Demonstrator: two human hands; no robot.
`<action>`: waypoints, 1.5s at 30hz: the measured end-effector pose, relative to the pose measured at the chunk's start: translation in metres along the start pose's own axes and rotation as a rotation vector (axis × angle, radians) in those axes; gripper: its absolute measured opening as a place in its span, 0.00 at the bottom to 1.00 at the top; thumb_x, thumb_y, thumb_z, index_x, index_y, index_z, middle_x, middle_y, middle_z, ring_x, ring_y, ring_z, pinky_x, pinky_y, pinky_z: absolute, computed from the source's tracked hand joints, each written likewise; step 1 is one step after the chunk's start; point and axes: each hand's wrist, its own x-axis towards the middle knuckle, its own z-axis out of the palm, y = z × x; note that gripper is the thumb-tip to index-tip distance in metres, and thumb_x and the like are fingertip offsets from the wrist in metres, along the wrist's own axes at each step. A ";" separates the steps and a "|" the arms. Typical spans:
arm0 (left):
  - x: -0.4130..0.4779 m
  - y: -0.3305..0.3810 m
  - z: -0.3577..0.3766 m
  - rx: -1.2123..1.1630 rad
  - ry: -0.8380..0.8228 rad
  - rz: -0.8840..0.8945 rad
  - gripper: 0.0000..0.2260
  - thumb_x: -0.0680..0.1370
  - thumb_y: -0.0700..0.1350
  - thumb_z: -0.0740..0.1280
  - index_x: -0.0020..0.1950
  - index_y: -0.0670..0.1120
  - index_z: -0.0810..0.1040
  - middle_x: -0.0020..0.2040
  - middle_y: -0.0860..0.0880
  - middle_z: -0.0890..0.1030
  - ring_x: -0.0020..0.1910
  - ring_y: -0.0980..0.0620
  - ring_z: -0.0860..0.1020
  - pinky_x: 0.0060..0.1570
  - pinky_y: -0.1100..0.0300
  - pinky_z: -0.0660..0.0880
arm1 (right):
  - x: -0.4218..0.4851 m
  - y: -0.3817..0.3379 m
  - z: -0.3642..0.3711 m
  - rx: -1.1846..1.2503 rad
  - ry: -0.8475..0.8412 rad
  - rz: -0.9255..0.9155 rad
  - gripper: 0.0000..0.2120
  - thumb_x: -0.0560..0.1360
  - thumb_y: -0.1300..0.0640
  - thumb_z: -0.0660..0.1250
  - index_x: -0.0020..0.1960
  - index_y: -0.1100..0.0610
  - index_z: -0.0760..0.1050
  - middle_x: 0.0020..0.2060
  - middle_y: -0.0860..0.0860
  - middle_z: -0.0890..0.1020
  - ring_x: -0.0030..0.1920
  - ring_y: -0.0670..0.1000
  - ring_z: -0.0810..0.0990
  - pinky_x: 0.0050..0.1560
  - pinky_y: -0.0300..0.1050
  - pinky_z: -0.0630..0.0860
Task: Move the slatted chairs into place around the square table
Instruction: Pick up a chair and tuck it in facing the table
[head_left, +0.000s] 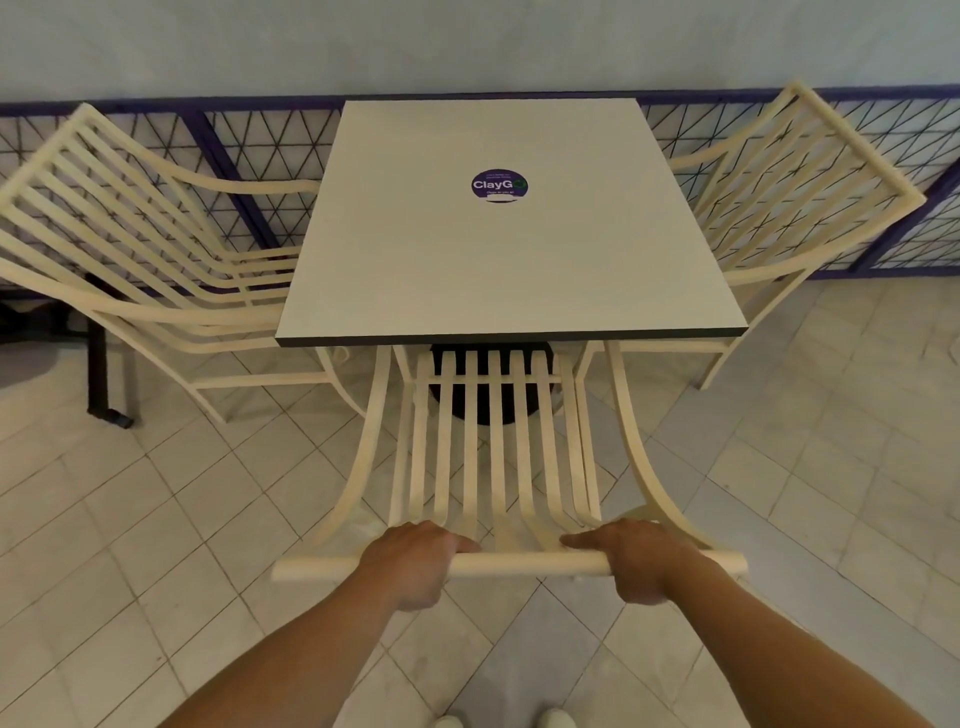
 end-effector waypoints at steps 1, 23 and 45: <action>0.000 -0.001 -0.002 0.007 0.000 -0.001 0.33 0.77 0.37 0.66 0.74 0.67 0.67 0.60 0.50 0.79 0.55 0.46 0.79 0.54 0.51 0.78 | 0.001 0.000 -0.001 -0.003 -0.002 -0.003 0.36 0.75 0.59 0.67 0.74 0.31 0.60 0.64 0.45 0.76 0.58 0.50 0.78 0.59 0.47 0.75; -0.028 -0.015 0.008 -0.035 -0.107 -0.087 0.40 0.78 0.30 0.60 0.77 0.71 0.59 0.66 0.49 0.73 0.58 0.45 0.78 0.49 0.57 0.72 | -0.014 0.010 0.011 0.083 -0.060 0.067 0.34 0.73 0.64 0.69 0.73 0.39 0.68 0.59 0.45 0.78 0.55 0.47 0.78 0.61 0.44 0.74; -0.013 -0.009 -0.004 -0.054 -0.115 -0.086 0.39 0.78 0.30 0.60 0.76 0.70 0.61 0.66 0.49 0.73 0.57 0.44 0.78 0.49 0.56 0.72 | -0.010 0.021 0.003 0.054 -0.008 0.057 0.29 0.73 0.63 0.69 0.66 0.36 0.73 0.56 0.44 0.78 0.54 0.48 0.79 0.59 0.46 0.75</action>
